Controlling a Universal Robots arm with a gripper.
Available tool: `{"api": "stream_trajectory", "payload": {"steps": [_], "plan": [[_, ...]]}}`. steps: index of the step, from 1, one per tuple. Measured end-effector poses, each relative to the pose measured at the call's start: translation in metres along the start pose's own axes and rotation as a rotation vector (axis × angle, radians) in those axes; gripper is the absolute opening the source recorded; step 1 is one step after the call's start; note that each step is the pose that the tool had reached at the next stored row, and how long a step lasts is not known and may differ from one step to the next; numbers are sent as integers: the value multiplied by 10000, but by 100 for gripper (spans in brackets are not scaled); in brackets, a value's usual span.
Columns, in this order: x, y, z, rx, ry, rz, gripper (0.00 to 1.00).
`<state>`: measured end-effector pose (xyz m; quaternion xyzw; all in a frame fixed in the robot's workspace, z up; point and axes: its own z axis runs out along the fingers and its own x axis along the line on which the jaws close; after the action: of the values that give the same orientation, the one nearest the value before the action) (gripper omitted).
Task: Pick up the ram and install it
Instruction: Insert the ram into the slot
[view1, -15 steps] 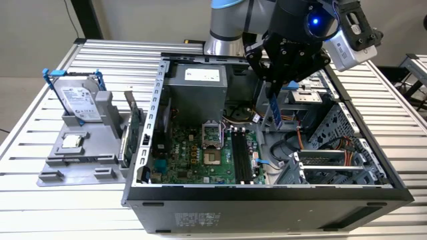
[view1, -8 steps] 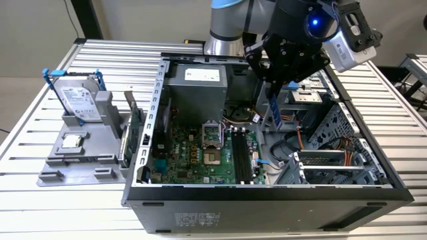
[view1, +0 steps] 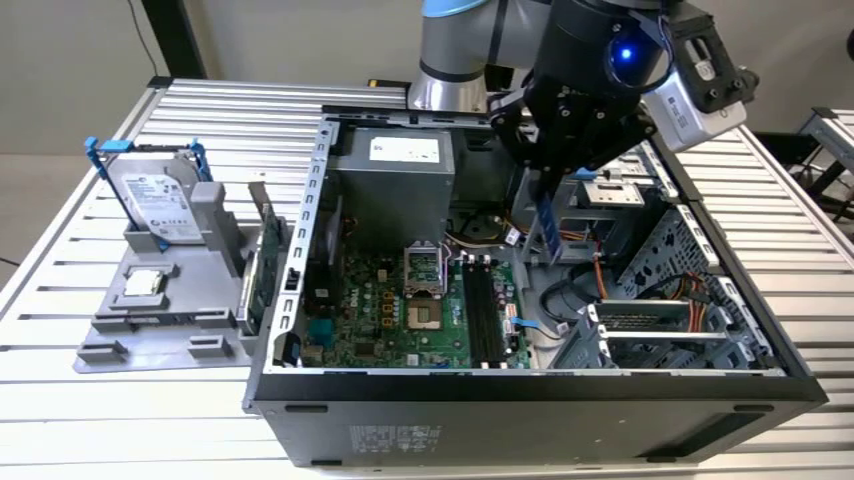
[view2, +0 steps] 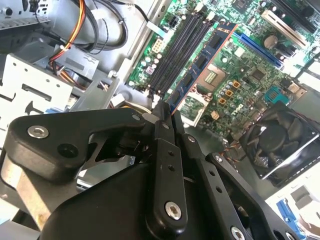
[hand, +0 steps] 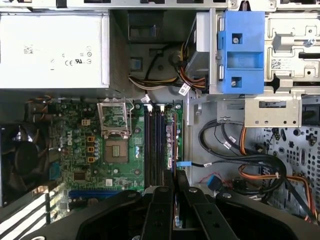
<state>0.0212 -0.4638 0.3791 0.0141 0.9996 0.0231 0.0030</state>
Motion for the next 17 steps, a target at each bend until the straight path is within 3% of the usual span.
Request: {"api": "stream_trajectory", "payload": {"steps": [17], "plan": [[1, -7, 123, -1, 0, 0, 0]]}}
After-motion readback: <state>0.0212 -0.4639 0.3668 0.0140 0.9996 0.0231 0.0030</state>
